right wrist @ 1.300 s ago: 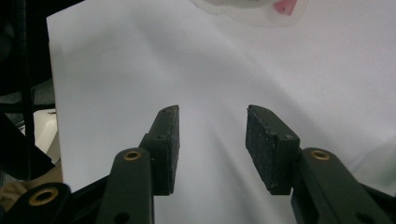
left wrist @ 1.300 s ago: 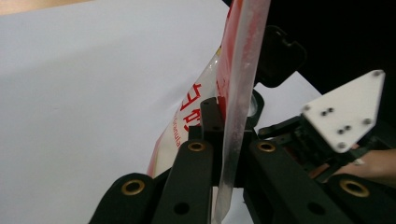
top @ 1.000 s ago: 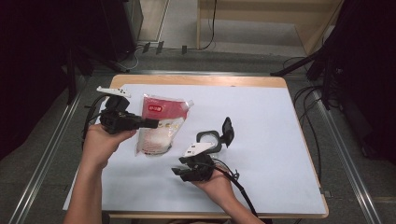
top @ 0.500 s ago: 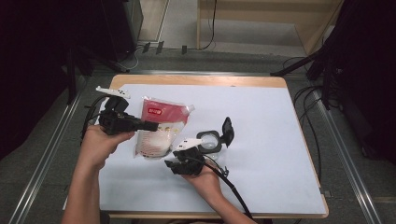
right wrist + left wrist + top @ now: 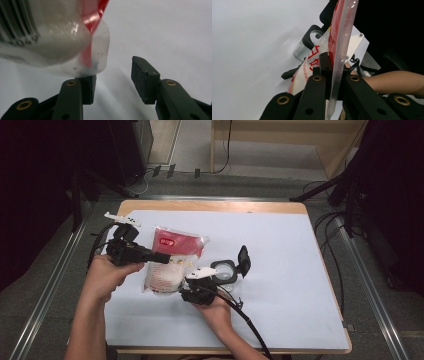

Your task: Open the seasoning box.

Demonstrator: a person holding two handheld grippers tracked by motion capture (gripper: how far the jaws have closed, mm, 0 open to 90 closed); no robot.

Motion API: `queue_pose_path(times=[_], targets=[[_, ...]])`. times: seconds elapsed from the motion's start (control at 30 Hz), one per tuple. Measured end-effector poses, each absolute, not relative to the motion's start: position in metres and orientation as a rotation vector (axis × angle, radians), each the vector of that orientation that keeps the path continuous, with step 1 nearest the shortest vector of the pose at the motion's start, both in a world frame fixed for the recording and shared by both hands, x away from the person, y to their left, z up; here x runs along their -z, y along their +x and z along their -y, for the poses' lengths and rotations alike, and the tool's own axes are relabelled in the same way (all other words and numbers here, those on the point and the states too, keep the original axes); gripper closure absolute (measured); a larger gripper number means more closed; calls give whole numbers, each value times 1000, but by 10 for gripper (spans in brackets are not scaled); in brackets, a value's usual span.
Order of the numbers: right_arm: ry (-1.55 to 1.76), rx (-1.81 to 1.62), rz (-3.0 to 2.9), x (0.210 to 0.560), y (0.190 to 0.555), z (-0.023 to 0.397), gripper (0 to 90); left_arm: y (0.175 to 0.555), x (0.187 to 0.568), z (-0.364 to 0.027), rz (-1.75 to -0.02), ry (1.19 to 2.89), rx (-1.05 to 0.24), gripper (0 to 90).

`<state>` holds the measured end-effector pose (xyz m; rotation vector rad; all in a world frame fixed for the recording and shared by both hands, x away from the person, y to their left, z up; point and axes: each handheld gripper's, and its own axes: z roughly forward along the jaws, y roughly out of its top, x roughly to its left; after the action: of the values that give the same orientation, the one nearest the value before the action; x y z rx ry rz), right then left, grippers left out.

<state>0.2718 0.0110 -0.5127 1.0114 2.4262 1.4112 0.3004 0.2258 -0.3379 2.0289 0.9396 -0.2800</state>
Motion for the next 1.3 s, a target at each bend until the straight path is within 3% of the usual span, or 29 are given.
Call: queue_pose_path(times=[0.17,0.7,1.3], targets=[[940,-1450,-2417,511,268,-13,558,303,342,-225,-960,2019,314,900],[745,-1387,-2470,502,246,-22,540,310,352,-210,-1018,2044,258,895],[799,-1448,-2543,488,241,-13,541,310,354,-193,-916,2035,171,873]])
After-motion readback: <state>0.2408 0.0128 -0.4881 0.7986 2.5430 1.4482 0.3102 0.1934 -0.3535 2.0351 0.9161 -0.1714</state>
